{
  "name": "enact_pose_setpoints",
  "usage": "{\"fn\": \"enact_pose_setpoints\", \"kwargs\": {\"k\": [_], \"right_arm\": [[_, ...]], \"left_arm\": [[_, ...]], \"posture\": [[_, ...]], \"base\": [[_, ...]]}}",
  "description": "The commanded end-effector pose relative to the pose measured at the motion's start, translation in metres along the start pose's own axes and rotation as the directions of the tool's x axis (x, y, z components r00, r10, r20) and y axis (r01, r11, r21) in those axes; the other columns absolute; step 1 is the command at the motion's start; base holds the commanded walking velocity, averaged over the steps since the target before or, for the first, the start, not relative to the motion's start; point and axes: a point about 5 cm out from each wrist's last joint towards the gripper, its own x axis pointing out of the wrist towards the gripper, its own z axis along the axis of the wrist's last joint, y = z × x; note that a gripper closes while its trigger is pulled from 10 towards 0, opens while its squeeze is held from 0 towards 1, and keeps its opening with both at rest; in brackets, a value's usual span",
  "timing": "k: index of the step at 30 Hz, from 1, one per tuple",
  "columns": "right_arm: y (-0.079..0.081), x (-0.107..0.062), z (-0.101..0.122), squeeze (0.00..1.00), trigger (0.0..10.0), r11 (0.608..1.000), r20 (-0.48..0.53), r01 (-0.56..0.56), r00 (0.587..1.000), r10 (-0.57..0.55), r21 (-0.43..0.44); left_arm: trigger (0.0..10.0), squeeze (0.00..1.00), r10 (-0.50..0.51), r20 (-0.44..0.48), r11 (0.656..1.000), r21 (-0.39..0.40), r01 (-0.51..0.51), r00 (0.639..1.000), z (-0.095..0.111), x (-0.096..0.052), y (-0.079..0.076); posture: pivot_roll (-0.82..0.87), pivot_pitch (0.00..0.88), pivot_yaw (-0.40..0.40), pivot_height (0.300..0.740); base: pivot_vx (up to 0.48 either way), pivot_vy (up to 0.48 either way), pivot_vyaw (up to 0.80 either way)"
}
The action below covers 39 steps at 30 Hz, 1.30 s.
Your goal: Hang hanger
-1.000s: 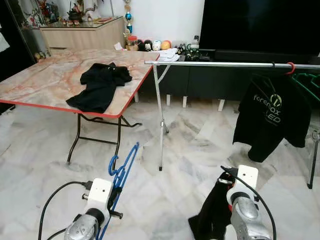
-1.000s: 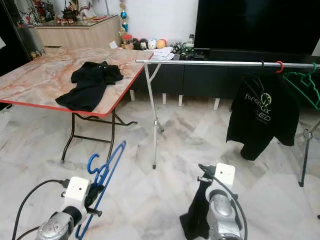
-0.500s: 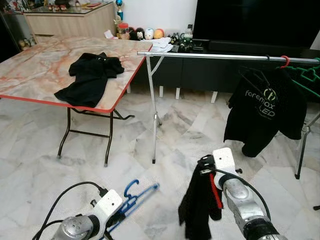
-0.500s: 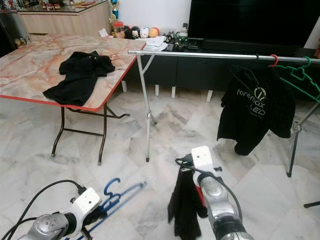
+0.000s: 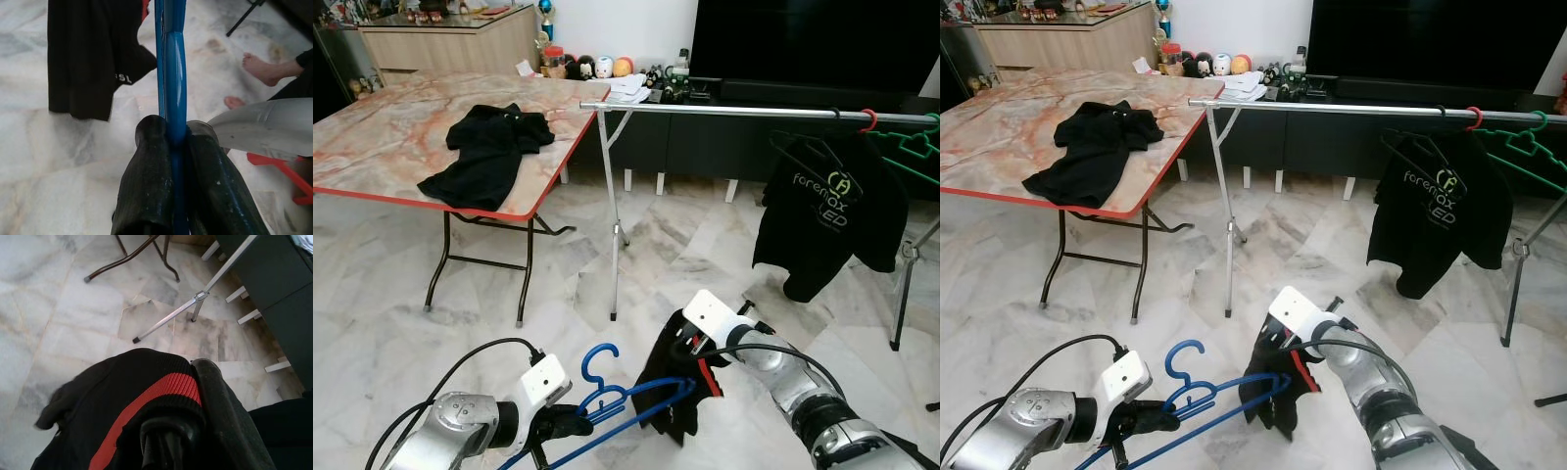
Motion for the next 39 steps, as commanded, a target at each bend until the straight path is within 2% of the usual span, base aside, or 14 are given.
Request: {"fn": "enact_pose_setpoints", "kwargs": {"k": [1, 3, 7, 14, 18, 21, 26, 29, 34, 39], "right_arm": [[-0.004, 0.002, 0.007, 0.0, 10.0, 1.0, 0.007, 0.0, 1.0, 0.0, -0.03], [-0.004, 0.002, 0.007, 0.0, 10.0, 1.0, 0.003, 0.002, 1.0, -0.002, -0.031], [-0.004, 0.004, 0.007, 0.0, 10.0, 0.999, -0.022, 0.033, 0.999, -0.033, 0.02], [-0.005, 0.004, 0.004, 0.0, 10.0, 0.995, -0.044, 0.069, 0.997, -0.066, 0.071], [-0.009, 0.004, 0.003, 0.0, 10.0, 0.988, -0.053, 0.099, 0.994, -0.093, 0.119], [-0.012, 0.004, 0.004, 0.0, 10.0, 0.982, -0.052, 0.115, 0.993, -0.109, 0.148], [-0.01, 0.004, 0.006, 0.0, 10.0, 0.976, -0.034, 0.1, 0.995, -0.095, 0.195], [-0.008, 0.005, 0.005, 0.0, 10.0, 0.975, -0.033, 0.097, 0.995, -0.092, 0.199], [-0.004, 0.006, 0.009, 0.0, 10.0, 0.963, -0.001, 0.067, 0.998, -0.069, 0.261], [-0.011, 0.007, 0.019, 0.0, 10.0, 0.948, 0.043, 0.068, 0.995, -0.086, 0.312]], "left_arm": [[10.0, 0.0, -0.029, 0.028, 1.0, 0.008, 0.028, 0.999, 0.01, 0.0, -0.001], [10.0, 0.0, -0.026, 0.038, 1.0, 0.005, 0.026, 0.999, 0.011, 0.0, -0.001], [10.0, 0.0, 0.012, 0.152, 0.999, -0.054, -0.004, 0.988, 0.025, 0.002, 0.001], [10.0, 0.0, -0.018, 0.169, 0.996, -0.08, 0.032, 0.985, 0.026, 0.001, -0.004], [10.0, 0.0, 0.027, 0.138, 0.996, -0.084, -0.015, 0.99, 0.022, 0.0, -0.001], [10.0, 0.0, 0.112, 0.123, 0.989, -0.112, -0.098, 0.986, 0.018, 0.0, 0.007], [10.0, 0.0, 0.176, 0.136, 0.976, -0.156, -0.155, 0.975, 0.016, 0.003, 0.013], [10.0, 0.0, 0.182, 0.152, 0.973, -0.171, -0.155, 0.972, 0.017, 0.005, 0.014], [10.0, 0.0, 0.199, 0.18, 0.967, -0.193, -0.164, 0.963, 0.02, 0.007, 0.016], [10.0, 0.0, 0.253, 0.186, 0.956, -0.198, -0.216, 0.949, 0.021, 0.009, 0.021]], "posture": [[0.07, 0.001, -0.001, 0.74], [0.07, 0.001, -0.001, 0.74], [0.08, 0.0, -0.003, 0.74], [0.08, 0.0, -0.002, 0.74], [0.09, 0.0, -0.001, 0.74], [0.09, 0.009, 0.0, 0.74], [0.09, 0.013, -0.001, 0.74], [0.09, 0.017, 0.0, 0.74], [0.09, 0.018, -0.002, 0.74], [0.08, 0.021, -0.002, 0.74]], "base": [[0.0, 0.0, 0.0], [0.0, 0.0, 0.0], [0.0, 0.0, 0.0], [0.0, 0.0, 0.0], [0.0, 0.0, 0.0], [0.0, 0.0, 0.0], [0.0, 0.0, 0.0], [0.0, 0.0, 0.0], [0.0, 0.0, 0.0], [0.0, 0.0, 0.0]]}}
